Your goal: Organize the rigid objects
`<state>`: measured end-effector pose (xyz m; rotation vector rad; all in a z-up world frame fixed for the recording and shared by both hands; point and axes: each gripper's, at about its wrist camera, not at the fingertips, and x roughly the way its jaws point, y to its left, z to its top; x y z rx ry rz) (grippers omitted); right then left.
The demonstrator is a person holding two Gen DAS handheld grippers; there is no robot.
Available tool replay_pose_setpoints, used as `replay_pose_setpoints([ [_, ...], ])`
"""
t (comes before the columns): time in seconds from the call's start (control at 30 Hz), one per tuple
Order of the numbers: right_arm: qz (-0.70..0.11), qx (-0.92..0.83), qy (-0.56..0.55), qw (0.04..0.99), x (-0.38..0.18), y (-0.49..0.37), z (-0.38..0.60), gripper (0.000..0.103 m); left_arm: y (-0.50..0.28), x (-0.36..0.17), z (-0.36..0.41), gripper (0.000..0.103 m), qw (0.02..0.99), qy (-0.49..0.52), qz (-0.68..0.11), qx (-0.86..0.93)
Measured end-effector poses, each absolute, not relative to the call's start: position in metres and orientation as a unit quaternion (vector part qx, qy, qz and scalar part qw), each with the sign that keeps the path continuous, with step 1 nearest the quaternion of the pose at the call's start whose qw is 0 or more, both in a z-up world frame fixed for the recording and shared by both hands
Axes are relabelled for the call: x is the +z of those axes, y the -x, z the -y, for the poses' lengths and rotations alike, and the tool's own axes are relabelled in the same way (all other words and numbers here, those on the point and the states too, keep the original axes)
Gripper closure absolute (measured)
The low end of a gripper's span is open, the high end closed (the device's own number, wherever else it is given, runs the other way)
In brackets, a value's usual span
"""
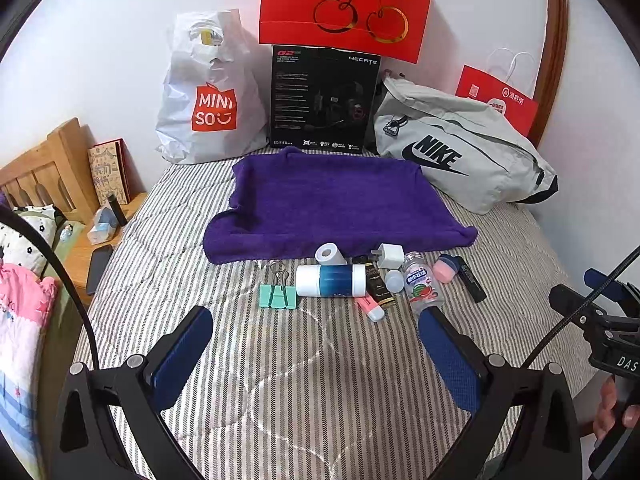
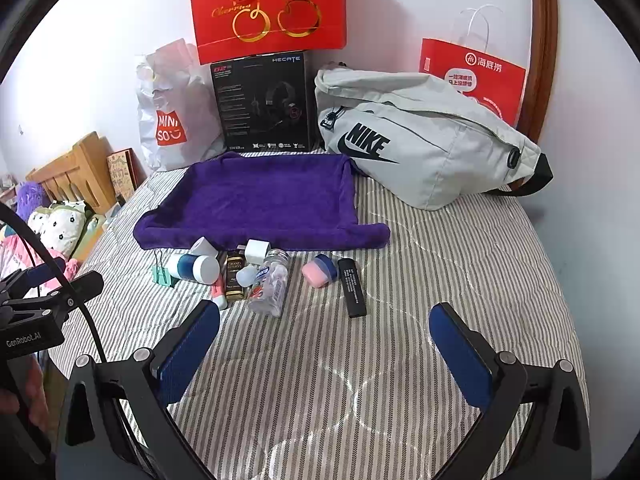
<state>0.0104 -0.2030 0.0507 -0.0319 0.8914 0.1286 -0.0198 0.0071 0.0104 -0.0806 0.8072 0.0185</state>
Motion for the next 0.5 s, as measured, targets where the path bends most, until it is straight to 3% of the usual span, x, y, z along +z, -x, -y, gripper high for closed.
replay_pose_setpoints([
  [0.5,-0.427,0.061,0.021,0.902,0.0525,-0.0075,0.2014,0.0,0.0194,0.0109,-0.0059,0.0,0.919,0.041,-0.393,0.011],
])
